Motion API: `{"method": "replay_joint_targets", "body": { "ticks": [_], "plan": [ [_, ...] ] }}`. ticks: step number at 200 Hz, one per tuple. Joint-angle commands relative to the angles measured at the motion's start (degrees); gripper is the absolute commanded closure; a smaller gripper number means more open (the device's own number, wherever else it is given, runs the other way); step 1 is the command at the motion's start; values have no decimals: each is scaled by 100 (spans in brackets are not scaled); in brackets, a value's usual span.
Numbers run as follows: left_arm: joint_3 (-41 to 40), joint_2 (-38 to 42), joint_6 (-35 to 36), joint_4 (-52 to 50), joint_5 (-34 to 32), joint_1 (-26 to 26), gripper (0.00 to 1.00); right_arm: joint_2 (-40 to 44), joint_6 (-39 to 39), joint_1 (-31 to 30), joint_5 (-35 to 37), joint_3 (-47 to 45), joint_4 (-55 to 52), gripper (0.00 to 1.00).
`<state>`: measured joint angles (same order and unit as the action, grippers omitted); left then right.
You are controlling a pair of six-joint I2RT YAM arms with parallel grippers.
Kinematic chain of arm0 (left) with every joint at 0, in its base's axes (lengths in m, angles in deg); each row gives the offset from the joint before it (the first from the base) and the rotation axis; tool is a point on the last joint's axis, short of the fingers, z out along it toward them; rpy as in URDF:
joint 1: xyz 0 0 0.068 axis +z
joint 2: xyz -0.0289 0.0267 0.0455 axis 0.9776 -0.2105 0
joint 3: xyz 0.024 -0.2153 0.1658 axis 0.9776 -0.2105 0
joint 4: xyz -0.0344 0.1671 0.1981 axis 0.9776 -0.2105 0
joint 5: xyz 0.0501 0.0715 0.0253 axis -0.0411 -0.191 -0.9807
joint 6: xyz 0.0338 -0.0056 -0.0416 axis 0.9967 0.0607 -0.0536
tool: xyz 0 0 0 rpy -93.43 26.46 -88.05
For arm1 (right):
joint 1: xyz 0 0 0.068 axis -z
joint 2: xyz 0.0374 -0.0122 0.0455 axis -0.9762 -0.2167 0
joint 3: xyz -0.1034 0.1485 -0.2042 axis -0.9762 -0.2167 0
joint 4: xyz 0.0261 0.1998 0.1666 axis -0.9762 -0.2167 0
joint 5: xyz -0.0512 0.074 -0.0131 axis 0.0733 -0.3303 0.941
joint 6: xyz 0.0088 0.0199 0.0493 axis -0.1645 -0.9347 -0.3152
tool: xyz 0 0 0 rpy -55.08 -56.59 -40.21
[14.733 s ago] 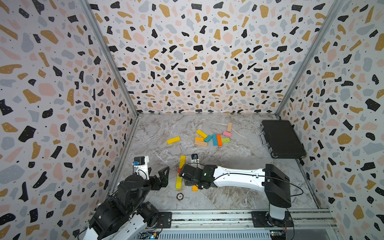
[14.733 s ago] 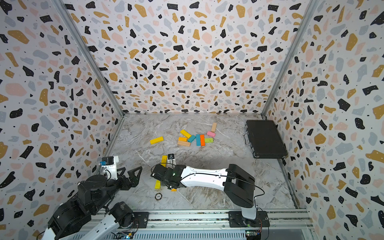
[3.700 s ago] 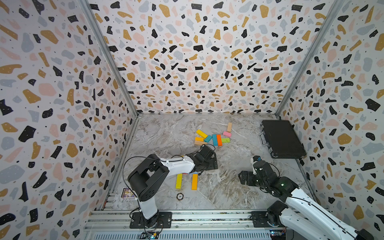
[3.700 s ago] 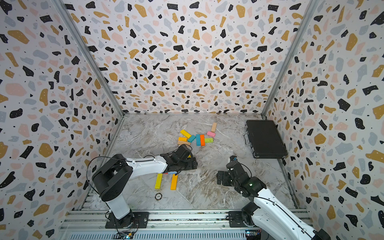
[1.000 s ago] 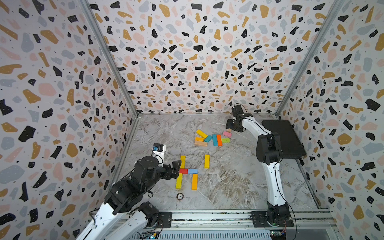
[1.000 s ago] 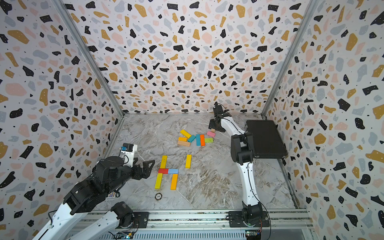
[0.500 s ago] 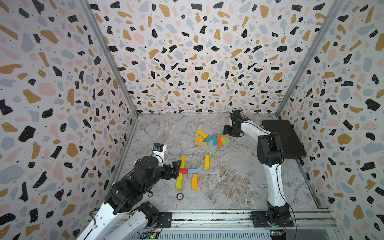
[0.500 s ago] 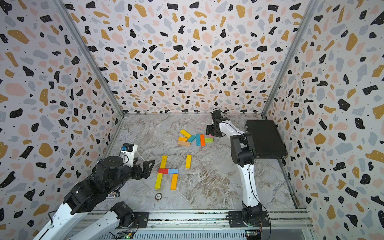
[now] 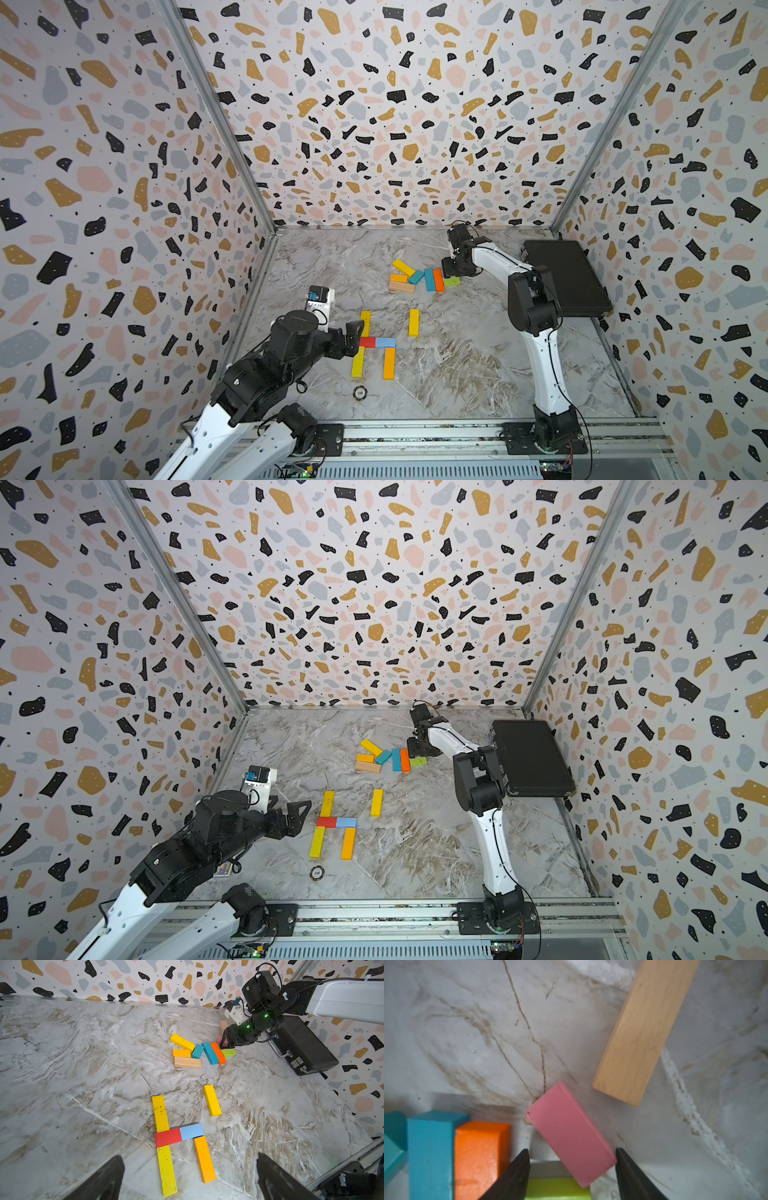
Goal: Assemble the letter h with building blocks
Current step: Pick up the building block from the center of the board, then place the building block at the center of the board.
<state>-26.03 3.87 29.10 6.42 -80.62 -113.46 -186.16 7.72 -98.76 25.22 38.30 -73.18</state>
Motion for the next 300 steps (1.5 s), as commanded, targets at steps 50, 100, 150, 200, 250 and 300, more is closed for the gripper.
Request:
{"method": "replay_joint_targets", "body": {
  "ticks": [50, 100, 150, 200, 250, 300],
  "plan": [
    [-75, -66, 49, 156, 75, 101, 1, -323, 567, -25, 120, 540, -371, 32],
    [-77, -82, 43, 161, 100, 116, 1, -247, 618, -126, 25, 344, -152, 59],
    [-84, -105, 48, 170, 132, 121, 1, 347, 799, -186, 172, -366, 915, 74],
    [-77, -146, 34, 154, 114, 168, 1, 1457, 1049, -355, 550, -1213, 2243, 80],
    [-86, -161, 21, 161, 136, 204, 1, 3136, 381, -730, 2, -2732, 2581, 81],
    [-93, -100, 24, 189, 204, 213, 1, 4733, -472, -1736, -277, -4809, 2170, 81]
  ]
}}
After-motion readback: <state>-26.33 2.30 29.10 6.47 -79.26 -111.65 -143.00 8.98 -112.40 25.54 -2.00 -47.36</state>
